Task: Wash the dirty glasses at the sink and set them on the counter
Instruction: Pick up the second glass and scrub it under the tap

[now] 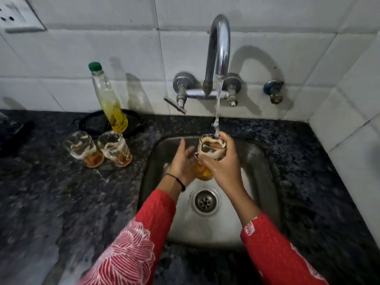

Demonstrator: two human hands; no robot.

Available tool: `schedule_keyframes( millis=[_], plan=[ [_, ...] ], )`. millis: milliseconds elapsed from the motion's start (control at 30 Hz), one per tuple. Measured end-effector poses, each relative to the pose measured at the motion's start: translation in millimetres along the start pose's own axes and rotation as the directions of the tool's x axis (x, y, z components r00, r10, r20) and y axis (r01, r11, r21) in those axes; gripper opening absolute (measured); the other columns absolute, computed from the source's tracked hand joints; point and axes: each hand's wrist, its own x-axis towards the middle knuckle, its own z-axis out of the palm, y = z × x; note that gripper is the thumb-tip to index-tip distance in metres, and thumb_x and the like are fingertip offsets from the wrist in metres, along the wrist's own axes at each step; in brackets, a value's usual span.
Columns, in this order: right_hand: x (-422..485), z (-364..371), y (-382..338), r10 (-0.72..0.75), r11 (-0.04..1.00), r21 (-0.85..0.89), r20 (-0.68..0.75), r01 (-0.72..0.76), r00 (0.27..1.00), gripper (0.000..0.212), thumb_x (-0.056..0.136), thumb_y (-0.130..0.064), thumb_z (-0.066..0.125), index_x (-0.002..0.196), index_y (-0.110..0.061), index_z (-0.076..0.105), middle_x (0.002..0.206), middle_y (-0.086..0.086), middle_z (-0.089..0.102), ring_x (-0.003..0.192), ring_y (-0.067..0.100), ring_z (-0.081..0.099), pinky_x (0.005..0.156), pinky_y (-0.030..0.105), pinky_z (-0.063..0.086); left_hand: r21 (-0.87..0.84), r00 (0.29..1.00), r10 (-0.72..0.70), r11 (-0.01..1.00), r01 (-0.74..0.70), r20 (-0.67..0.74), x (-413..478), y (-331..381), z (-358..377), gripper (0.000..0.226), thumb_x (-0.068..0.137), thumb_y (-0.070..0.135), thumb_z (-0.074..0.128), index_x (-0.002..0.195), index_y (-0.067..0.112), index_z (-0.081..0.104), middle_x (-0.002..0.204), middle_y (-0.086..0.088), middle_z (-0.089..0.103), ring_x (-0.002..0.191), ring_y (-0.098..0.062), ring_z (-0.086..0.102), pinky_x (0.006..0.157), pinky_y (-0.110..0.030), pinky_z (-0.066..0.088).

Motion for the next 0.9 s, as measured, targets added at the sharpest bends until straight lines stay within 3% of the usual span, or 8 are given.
schedule_keyframes(
  millis=[100,233,333,533,600,700,800,900],
  plan=[
    [-6.8,5.8,10.0,-0.019,0.997,-0.072,0.036,0.021,0.999,0.053,0.075,-0.018,0.076,0.12,-0.032,0.051,0.106,-0.022,0.061,0.093,-0.01,0.06,0.083,0.012,0.047,-0.035,0.989,-0.089,0.995,0.094,0.115,-15.7,-43.9,-6.7,0.056,0.093,0.056,0.033,0.104,0.019,0.073,0.102,-0.006,0.073,0.093,-0.021,0.067,0.075,-0.037,0.056],
    [-6.6,5.2,17.1,-0.097,0.897,-0.418,0.135,0.145,0.986,0.03,0.089,-0.013,0.06,0.119,-0.011,0.059,0.146,0.009,0.043,0.137,0.021,0.037,0.113,0.028,0.03,-0.161,0.995,-0.093,0.982,0.098,0.039,-5.0,-54.4,-6.7,0.044,0.093,0.043,0.037,0.086,0.016,0.071,0.074,-0.003,0.072,0.063,-0.018,0.068,0.051,-0.023,0.051],
    [2.0,-3.0,9.2,-0.147,0.742,-0.614,0.243,0.269,0.959,0.03,0.093,-0.016,0.053,0.122,-0.012,0.061,0.127,0.011,0.059,0.125,0.028,0.048,0.102,0.03,0.038,-0.156,0.994,-0.111,0.982,0.108,-0.008,6.1,-50.2,-9.8,0.037,0.092,0.04,0.039,0.085,0.015,0.065,0.067,-0.005,0.068,0.059,-0.018,0.062,0.052,-0.024,0.046],
    [17.2,-7.4,-1.7,0.062,0.763,-0.64,0.21,0.089,0.976,0.018,0.092,-0.022,0.057,0.105,-0.017,0.068,0.105,0.008,0.072,0.099,0.029,0.065,0.083,0.038,0.052,-0.258,0.997,-0.007,0.966,0.027,0.077,18.5,-51.2,-24.3,0.03,0.092,0.031,0.044,0.098,0.01,0.064,0.091,-0.009,0.07,0.08,-0.022,0.065,0.069,-0.032,0.054],
    [23.4,-3.0,0.4,0.136,0.81,-0.587,0.178,-0.006,0.975,0.017,0.091,-0.02,0.058,0.104,-0.019,0.069,0.105,0.005,0.072,0.098,0.024,0.065,0.084,0.035,0.053,-0.198,0.999,-0.002,0.98,0.011,0.045,25.7,-55.9,-28.5,0.032,0.095,0.035,0.043,0.102,0.011,0.064,0.089,-0.007,0.07,0.076,-0.018,0.066,0.063,-0.027,0.056],
    [22.9,8.8,19.0,0.184,0.781,-0.616,0.388,0.106,0.903,0.025,0.082,-0.016,0.055,0.106,-0.02,0.063,0.106,0.005,0.066,0.096,0.023,0.064,0.084,0.039,0.054,-0.014,0.998,-0.056,0.998,0.057,0.016,38.1,-53.0,-33.7,0.054,0.094,0.055,0.036,0.105,0.013,0.068,0.1,-0.01,0.069,0.082,-0.019,0.063,0.067,-0.029,0.049],
    [17.2,0.7,32.2,0.227,0.602,-0.713,0.585,0.36,0.779,0.042,0.082,-0.001,0.054,0.119,-0.019,0.057,0.115,0.008,0.063,0.102,0.027,0.061,0.088,0.037,0.051,0.194,0.989,-0.149,0.97,0.149,-0.016,50.1,-36.7,-37.4,0.059,0.091,0.063,0.037,0.1,0.014,0.068,0.086,-0.009,0.071,0.072,-0.02,0.065,0.062,-0.03,0.052],
    [23.4,-3.2,38.7,0.165,0.477,-0.728,0.624,0.492,0.764,0.035,0.088,0.0,0.049,0.121,-0.006,0.057,0.121,0.016,0.059,0.112,0.034,0.055,0.09,0.036,0.042,0.294,0.977,-0.203,0.932,0.214,-0.066,56.1,-24.2,-33.1,0.045,0.092,0.055,0.041,0.092,0.015,0.061,0.065,-0.007,0.068,0.054,-0.018,0.065,0.048,-0.03,0.056]
  ],
)
